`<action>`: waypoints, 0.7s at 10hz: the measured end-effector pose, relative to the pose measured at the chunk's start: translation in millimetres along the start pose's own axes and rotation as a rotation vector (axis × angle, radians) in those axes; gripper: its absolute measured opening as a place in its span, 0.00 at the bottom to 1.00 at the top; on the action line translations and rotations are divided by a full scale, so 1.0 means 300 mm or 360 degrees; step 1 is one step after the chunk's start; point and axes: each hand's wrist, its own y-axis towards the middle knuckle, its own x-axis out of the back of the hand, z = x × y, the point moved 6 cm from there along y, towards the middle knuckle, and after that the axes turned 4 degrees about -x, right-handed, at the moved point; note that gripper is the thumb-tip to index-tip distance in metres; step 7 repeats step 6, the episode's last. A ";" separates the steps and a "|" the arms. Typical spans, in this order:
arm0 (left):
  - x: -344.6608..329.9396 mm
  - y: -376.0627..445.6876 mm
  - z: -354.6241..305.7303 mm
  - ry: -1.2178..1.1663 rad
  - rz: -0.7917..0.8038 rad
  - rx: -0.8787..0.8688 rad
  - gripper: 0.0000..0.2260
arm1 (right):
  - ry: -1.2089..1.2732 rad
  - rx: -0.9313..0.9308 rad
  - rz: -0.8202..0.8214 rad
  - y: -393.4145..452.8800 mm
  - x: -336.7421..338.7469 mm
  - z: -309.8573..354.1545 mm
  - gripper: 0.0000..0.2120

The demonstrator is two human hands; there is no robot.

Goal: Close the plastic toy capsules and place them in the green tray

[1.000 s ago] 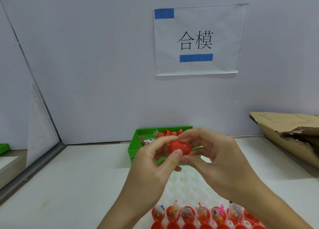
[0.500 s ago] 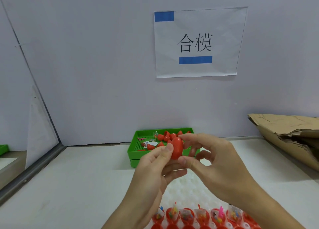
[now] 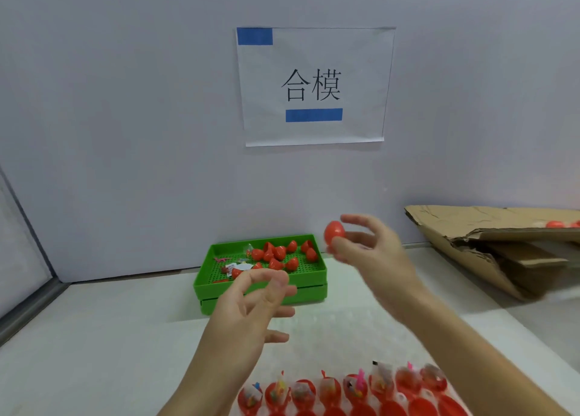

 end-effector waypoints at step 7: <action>0.009 0.014 0.024 0.0218 -0.0010 -0.0051 0.25 | -0.2158 -0.0499 -0.0340 0.432 0.584 -0.073 0.19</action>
